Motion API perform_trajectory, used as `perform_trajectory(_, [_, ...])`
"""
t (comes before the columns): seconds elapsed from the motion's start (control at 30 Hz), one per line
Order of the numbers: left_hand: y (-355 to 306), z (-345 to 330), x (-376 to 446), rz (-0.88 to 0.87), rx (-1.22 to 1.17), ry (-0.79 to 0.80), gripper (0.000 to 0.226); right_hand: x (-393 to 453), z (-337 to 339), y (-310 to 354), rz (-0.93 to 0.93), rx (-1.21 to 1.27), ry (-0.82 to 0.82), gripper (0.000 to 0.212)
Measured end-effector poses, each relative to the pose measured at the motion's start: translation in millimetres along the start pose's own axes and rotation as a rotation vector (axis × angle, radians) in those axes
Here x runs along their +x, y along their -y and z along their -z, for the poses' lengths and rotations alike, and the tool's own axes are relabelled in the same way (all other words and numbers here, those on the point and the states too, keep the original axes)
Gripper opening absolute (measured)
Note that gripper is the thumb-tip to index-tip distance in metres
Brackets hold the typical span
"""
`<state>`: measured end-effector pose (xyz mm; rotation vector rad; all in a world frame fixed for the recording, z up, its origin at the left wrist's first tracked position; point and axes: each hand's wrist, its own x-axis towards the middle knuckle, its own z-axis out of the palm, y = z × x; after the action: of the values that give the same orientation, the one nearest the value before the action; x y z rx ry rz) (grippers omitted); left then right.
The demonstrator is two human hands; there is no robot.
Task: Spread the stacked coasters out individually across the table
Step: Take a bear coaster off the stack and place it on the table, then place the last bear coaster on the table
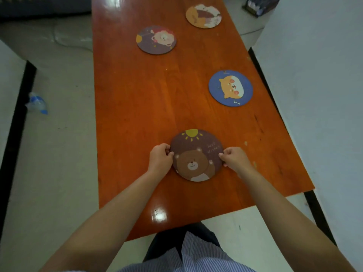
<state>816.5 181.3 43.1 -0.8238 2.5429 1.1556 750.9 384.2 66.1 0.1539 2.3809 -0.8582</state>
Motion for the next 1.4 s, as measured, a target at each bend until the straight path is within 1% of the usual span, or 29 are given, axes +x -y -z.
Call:
perform_trajectory(0.1, [5, -4, -1, 0.006, 0.033, 0.004, 0.031, 7, 0, -3, -0.012, -0.079, 0.037, 0.057])
perform_trajectory(0.17, [7, -4, -3, 0.022, 0.054, 0.007, 0.032, 11, 2, -5, -0.026, -0.143, 0.076, 0.053])
perform_trajectory(0.33, [5, -6, -6, 0.001, 0.105, -0.047, 0.031, 14, -5, -11, 0.013, -0.4, 0.167, 0.051])
perform_trajectory(0.47, [8, -6, -10, -0.01, 0.18, -0.094, 0.03, 13, -2, -9, -0.014, -0.538, 0.132, 0.05])
perform_trajectory(0.5, [10, -4, -11, -0.015, 0.197, -0.093, 0.03, 9, -1, -7, -0.024, -0.594, 0.109, 0.046])
perform_trajectory(0.53, [13, -1, -12, -0.029, 0.214, -0.092, 0.03, 5, -1, -2, -0.01, -0.645, 0.05, 0.039])
perform_trajectory(0.6, [20, 10, -10, -0.074, 0.247, -0.114, 0.029, -3, -6, 9, 0.12, -0.688, -0.157, 0.024])
perform_trajectory(0.63, [26, 18, -7, -0.107, 0.27, -0.134, 0.027, -5, -13, 17, 0.216, -0.671, -0.241, 0.018])
perform_trajectory(0.67, [33, 27, -3, -0.145, 0.299, -0.154, 0.025, -6, -24, 28, 0.306, -0.646, -0.291, 0.014])
perform_trajectory(0.7, [43, 38, 2, -0.184, 0.331, -0.171, 0.025, -5, -38, 41, 0.373, -0.627, -0.304, 0.016])
perform_trajectory(0.77, [64, 65, 15, -0.247, 0.402, -0.175, 0.027, -1, -74, 72, 0.453, -0.583, -0.27, 0.026])
perform_trajectory(0.87, [97, 108, 35, -0.341, 0.539, -0.096, 0.033, 12, -136, 122, 0.489, -0.505, -0.243, 0.041])
perform_trajectory(0.9, [108, 122, 41, -0.38, 0.578, -0.04, 0.035, 16, -155, 138, 0.473, -0.483, -0.241, 0.044])
perform_trajectory(0.97, [131, 150, 48, -0.452, 0.652, 0.097, 0.041, 19, -190, 160, 0.368, -0.432, -0.234, 0.047])
perform_trajectory(1.07, [163, 183, 63, -0.508, 0.723, 0.197, 0.047, 16, -232, 174, 0.181, -0.421, -0.258, 0.049])
perform_trajectory(1.13, [174, 198, 77, -0.505, 0.706, 0.194, 0.048, 12, -245, 176, 0.102, -0.433, -0.305, 0.05])
perform_trajectory(1.2, [176, 210, 95, -0.517, 0.671, 0.175, 0.048, 10, -248, 179, 0.066, -0.413, -0.331, 0.05])
perform_trajectory(1.3, [166, 219, 127, -0.603, 0.643, 0.176, 0.046, 9, -245, 182, 0.031, -0.412, -0.33, 0.05])
perform_trajectory(1.4, [147, 226, 160, -0.707, 0.635, 0.188, 0.041, 8, -241, 193, -0.01, -0.405, -0.363, 0.048])
